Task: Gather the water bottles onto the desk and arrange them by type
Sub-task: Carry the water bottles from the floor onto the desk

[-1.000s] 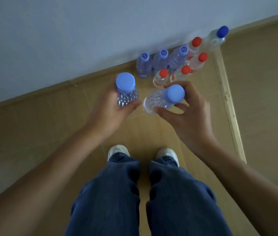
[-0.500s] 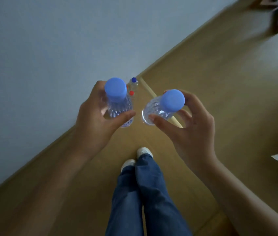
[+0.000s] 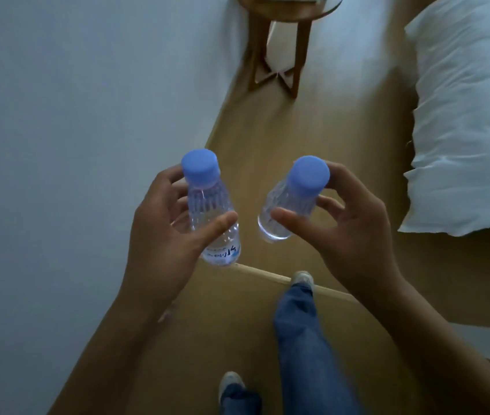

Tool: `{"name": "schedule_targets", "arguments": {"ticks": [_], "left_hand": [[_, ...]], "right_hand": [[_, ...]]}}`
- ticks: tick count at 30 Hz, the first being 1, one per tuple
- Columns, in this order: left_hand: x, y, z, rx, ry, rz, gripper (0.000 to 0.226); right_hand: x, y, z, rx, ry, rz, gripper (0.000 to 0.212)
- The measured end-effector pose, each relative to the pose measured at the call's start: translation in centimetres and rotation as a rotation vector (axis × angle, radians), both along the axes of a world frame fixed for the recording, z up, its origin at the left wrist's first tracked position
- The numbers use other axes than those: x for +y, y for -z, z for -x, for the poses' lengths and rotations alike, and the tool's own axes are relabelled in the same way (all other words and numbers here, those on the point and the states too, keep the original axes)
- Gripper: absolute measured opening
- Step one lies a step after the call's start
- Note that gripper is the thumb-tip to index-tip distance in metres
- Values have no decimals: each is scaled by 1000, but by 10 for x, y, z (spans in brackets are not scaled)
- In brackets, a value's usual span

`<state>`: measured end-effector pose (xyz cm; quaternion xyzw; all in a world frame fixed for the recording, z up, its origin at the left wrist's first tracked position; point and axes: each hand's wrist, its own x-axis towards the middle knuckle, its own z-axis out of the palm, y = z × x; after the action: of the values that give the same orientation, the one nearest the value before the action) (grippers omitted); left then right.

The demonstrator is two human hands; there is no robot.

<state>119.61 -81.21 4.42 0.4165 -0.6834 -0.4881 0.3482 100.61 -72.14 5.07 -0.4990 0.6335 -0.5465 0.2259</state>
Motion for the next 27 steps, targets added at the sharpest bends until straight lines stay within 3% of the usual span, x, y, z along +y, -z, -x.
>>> {"name": "schedule_targets", "arguments": {"ticks": [11, 16, 27], "left_hand": [[-101, -66, 297, 58, 110, 43, 55], [-153, -79, 404, 91, 153, 77, 54], [-365, -81, 640, 148, 257, 129, 53]], "right_hand": [[-78, -72, 287, 88, 99, 59, 52], [-120, -82, 382, 23, 170, 63, 60], [-321, -86, 602, -18, 295, 101, 50]]}}
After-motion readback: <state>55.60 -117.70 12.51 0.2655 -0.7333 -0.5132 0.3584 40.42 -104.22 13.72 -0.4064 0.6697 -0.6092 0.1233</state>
